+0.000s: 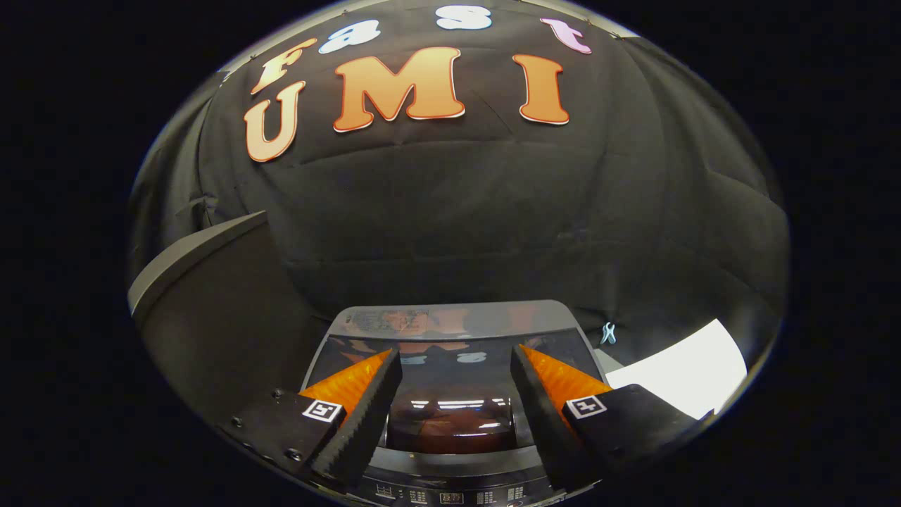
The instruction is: Put the clothes into the washing machine and then close the washing machine lid.
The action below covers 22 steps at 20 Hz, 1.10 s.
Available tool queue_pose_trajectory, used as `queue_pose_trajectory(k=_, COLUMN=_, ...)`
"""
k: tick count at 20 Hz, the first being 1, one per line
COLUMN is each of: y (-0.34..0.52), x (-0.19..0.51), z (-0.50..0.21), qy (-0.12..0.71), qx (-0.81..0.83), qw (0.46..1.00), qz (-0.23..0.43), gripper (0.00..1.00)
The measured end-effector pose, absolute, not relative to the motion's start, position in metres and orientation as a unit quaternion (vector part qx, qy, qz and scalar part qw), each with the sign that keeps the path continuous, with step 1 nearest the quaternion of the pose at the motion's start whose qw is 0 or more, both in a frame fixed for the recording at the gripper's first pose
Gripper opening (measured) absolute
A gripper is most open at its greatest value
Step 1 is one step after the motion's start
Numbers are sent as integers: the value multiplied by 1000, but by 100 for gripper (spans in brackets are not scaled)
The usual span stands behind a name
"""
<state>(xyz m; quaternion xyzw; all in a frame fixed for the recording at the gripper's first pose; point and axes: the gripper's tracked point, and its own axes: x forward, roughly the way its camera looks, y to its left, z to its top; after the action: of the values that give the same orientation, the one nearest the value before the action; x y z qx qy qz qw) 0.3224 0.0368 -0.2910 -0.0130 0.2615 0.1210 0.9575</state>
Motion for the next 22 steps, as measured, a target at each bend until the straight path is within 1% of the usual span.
queue_pose_trajectory(k=6, y=35, x=300, z=-228, qy=210, qx=8, qw=968, qz=136, gripper=100)
queue_pose_trajectory(k=12, y=18, x=277, z=-129, qy=131, qx=16, qw=981, qz=140, gripper=99)
queue_pose_trajectory(k=15, y=5, x=267, z=-86, qy=99, qx=29, qw=984, qz=144, gripper=99)
queue_pose_trajectory(k=22, y=-43, x=227, z=-9, qy=44, qx=46, qw=989, qz=136, gripper=99)
